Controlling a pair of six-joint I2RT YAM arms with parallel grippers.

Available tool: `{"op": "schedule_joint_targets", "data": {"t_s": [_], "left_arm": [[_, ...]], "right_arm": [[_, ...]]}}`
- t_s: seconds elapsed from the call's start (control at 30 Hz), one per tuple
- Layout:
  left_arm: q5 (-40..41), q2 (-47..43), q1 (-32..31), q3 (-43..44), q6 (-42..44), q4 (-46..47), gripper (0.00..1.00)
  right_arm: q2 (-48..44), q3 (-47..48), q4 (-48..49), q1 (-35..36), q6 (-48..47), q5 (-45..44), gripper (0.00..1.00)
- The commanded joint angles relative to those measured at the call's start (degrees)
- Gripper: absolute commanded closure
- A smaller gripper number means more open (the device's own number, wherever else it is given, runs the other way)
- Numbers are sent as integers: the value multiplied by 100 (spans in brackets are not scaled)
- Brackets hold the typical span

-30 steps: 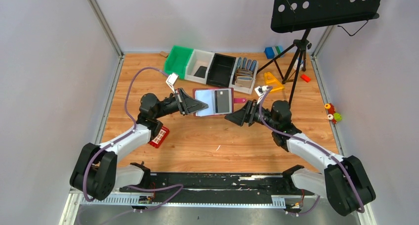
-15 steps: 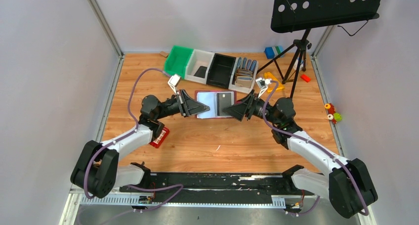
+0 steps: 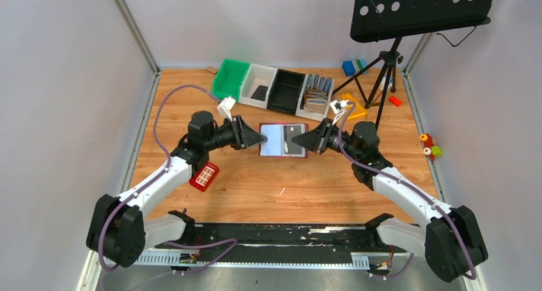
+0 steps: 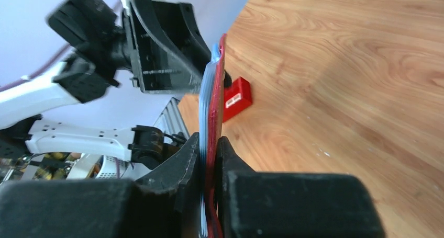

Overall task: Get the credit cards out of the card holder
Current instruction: Remove the credit card from the card holder.

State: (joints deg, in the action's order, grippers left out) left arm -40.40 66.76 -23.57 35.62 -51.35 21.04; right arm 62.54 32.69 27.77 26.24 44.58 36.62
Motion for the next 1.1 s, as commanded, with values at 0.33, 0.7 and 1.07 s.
{"op": "schedule_joint_targets", "data": {"t_s": [0.33,0.7,1.07], "left_arm": [[1147,-1052,-187,91,2021,-1762,71],[-170,131,-1088,261,1483,-324,67],[-689,899,-1083,250,569,942,59]], "right_arm": [[231,248,-966,-113,-504,-559,100],[627,217,-211,-75,-55,620,100],[607,102,575,-69,443,1229,100]]}}
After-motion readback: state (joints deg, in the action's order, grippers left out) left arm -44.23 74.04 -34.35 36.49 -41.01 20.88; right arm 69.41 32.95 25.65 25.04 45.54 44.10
